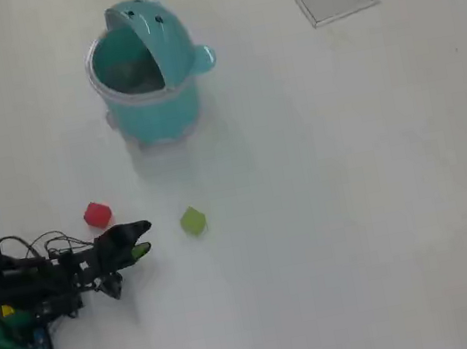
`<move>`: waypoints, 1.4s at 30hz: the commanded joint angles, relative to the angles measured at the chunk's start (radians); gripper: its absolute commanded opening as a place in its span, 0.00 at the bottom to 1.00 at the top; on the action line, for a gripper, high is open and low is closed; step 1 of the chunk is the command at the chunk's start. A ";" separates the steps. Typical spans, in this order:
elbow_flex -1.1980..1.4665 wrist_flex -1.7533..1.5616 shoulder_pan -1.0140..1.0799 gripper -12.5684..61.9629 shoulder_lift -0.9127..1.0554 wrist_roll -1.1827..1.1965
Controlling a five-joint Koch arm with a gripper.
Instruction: Grasp RGB lego blocks and put them in the bin one by one.
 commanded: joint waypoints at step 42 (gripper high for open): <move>-0.367 0.006 -0.416 0.63 0.071 -1.072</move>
